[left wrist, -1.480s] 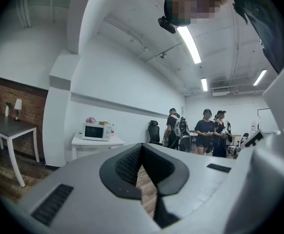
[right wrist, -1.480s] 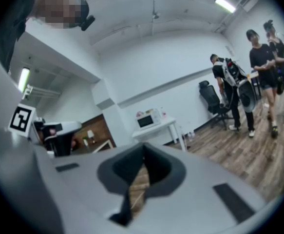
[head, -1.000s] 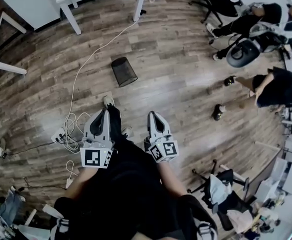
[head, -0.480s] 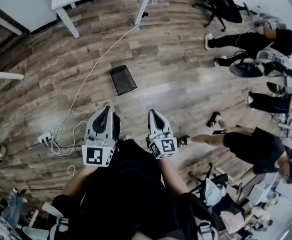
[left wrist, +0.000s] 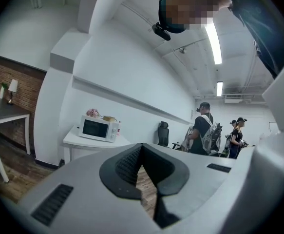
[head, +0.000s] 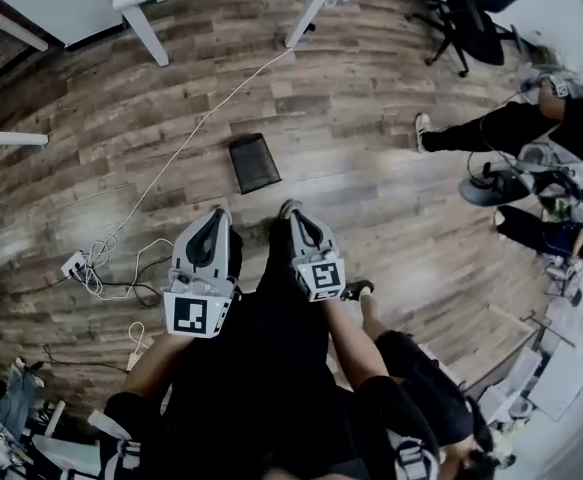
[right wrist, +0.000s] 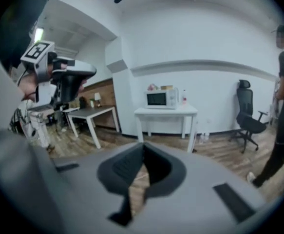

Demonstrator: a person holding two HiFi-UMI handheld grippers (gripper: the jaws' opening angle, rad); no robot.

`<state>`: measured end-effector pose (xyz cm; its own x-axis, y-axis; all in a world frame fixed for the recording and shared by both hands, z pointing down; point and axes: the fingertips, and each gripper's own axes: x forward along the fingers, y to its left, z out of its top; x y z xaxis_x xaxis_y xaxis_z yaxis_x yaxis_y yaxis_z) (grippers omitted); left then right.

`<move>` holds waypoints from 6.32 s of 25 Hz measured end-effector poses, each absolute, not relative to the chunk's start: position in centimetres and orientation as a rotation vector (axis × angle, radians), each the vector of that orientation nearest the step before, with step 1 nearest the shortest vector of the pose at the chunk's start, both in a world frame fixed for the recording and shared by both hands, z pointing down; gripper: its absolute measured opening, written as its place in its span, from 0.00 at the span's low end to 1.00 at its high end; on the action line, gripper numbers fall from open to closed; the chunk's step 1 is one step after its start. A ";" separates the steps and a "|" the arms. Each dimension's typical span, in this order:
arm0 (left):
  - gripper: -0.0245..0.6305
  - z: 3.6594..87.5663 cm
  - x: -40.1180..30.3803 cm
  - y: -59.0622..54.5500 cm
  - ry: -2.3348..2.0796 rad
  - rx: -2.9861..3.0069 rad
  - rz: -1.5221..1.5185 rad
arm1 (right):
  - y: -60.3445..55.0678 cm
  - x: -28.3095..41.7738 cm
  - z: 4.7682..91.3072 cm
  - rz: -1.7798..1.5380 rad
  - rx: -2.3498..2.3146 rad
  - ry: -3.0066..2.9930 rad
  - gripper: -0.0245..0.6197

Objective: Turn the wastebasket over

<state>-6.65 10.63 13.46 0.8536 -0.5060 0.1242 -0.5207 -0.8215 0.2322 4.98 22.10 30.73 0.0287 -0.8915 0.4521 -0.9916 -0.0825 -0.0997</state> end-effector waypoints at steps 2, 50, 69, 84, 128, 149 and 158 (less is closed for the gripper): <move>0.09 14.0 -6.2 9.5 -0.833 2.746 0.091 | 20.4 5.5 32.4 0.607 1.999 -1.970 0.09; 0.09 42.0 -3.1 5.0 -1.208 2.443 0.274 | 23.8 10.7 91.0 0.649 0.616 -1.648 0.30; 0.09 49.9 -5.2 1.9 -1.272 2.339 0.263 | 25.2 9.2 100.9 0.550 0.450 -1.564 0.36; 0.09 51.0 -7.0 1.9 -1.275 2.324 0.260 | 24.3 8.7 102.9 0.485 0.559 -1.509 0.35; 0.09 49.1 -4.3 -4.8 -1.357 2.326 0.190 | 7.3 15.7 92.6 1.131 1.102 -1.690 0.13; 0.09 51.6 0.4 -3.8 -1.267 2.357 0.260 | 3.8 27.6 94.9 1.562 1.645 -1.340 0.11; 0.09 57.7 1.1 -2.3 -1.169 2.306 0.407 | 2.9 24.7 92.9 1.571 1.619 -1.425 0.11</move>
